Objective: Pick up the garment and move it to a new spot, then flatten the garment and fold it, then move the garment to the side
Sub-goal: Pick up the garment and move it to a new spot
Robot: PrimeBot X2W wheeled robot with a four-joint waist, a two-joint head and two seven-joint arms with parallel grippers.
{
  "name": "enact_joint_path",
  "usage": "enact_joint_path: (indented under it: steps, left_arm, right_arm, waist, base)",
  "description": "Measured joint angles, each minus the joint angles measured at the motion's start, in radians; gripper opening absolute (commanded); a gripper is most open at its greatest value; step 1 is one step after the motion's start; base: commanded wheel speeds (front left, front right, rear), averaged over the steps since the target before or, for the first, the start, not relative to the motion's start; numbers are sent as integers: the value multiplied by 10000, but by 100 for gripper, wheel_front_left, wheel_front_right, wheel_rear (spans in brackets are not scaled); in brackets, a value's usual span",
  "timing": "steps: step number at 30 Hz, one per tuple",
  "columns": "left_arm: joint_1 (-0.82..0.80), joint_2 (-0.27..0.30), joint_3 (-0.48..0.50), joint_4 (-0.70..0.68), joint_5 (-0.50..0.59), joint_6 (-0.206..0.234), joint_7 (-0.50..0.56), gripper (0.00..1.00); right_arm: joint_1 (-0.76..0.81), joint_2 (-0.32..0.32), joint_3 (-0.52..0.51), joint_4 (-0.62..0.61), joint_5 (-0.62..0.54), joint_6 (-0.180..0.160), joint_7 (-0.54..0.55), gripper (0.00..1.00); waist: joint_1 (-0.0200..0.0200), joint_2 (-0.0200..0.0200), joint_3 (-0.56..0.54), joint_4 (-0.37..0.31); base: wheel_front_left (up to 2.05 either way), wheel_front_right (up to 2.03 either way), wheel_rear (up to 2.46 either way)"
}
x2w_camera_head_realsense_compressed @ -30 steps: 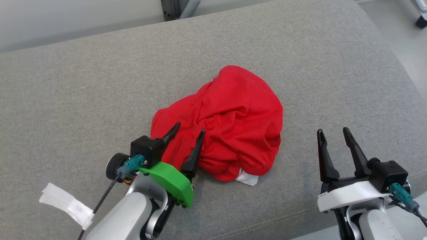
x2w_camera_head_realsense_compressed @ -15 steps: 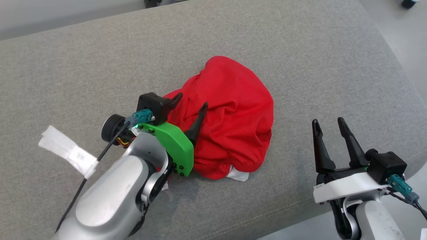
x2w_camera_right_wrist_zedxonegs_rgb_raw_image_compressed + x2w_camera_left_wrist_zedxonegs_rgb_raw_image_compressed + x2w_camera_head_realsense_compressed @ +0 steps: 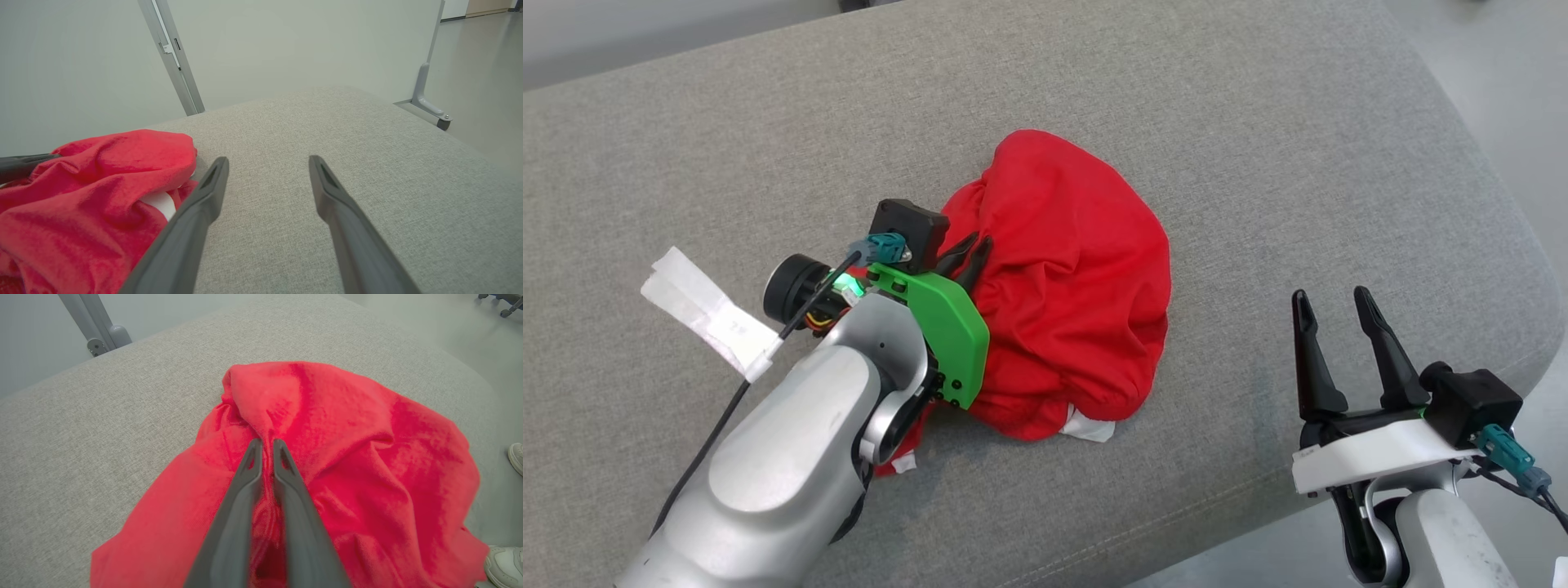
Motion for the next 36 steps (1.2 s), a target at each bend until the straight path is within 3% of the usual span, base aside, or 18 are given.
enact_joint_path:
  steps: [9, 15, 19, 24, 27, 31, 36]
  left_arm:
    - [71, -130, -56, -94, -27, -117, -430, 0]
    - [94, 42, 738, -2023, -144, 337, -1244, 0]
    - [397, 1074, 1718, -3624, -272, 986, -1289, 0]
    - [1081, 2805, 3340, -5396, -587, 1764, -1026, 0]
    - [1588, 3906, 4577, -5789, -1022, 2008, -846, 0]
    - [2413, 5118, 6013, -5377, -1684, 2182, -685, 0]
    - [3254, 5751, 7231, -3503, -2082, 2355, -871, 0]
  right_arm:
    - [10, 2, -61, 48, -23, 0, 0, 100]
    - [292, 0, -293, 77, -199, 0, 0, 100]
    - [412, 0, -353, 71, -343, 0, 0, 100]
    - [486, 4, -474, 36, -464, 0, 2, 100]
    - [517, 0, -443, 46, -508, 0, 2, 100]
    - [461, 4, -383, 42, -533, 0, 2, 100]
    - [244, 4, -345, 40, -393, 0, 0, 100]
  waist:
    - [0, 0, -124, 192]
    - [0, 0, -350, 459]
    - [0, 0, -507, 787]
    - [0, 0, -648, 1306]
    - [0, 0, -702, 1637]
    - [0, 0, -671, 2019]
    - [1, 0, -355, 2229]
  base:
    - [0, 0, 0]
    - [0, 0, 0]
    - [0, 0, 0]
    - [0, 0, 0]
    - [0, 0, 0]
    - [0, 0, 0]
    - [0, 0, 0]
